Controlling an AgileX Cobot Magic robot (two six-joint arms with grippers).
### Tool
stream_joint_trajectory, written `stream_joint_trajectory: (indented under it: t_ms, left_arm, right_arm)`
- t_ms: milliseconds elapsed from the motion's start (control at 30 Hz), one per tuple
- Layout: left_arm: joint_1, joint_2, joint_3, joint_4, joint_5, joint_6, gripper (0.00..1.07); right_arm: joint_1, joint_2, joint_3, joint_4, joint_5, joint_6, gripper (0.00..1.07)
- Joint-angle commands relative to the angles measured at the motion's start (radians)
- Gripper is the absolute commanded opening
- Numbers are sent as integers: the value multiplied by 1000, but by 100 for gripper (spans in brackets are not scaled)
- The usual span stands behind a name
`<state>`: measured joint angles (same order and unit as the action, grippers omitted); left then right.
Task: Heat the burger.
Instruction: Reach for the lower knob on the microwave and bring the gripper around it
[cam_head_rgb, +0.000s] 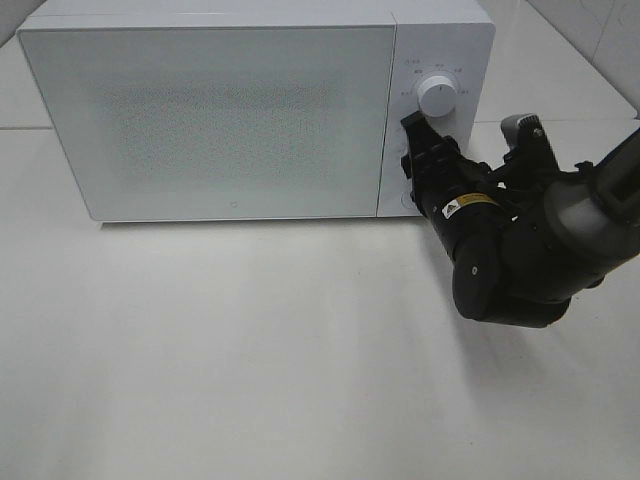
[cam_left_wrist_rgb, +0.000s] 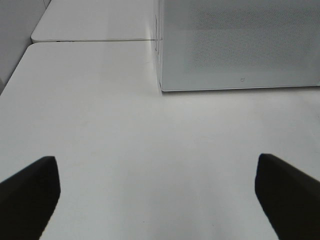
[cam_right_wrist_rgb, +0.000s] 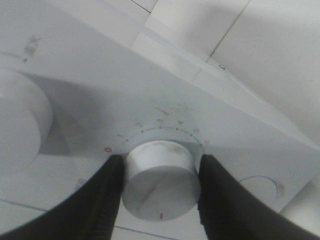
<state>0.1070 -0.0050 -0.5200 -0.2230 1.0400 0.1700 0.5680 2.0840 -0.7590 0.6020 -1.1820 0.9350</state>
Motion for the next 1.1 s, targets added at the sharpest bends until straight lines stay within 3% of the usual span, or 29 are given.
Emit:
stream_joint_trajectory:
  t_ms: [33,267,633,1100]
  left_arm:
    - [3,-22,5,-7,0,4,98]
    - [3,-22,5,-7,0,4,98]
    - [3,-22,5,-7,0,4,98]
    - [3,-22,5,-7,0,4,98]
  right_arm:
    - [13,-9,-46,-216,-51,173,0]
    - [13,-9,-46,-209,-132,456,0]
    - [13,-9,-46,-208,-169,662,0]
    - [13,-9,-46,-183,-174,646,0]
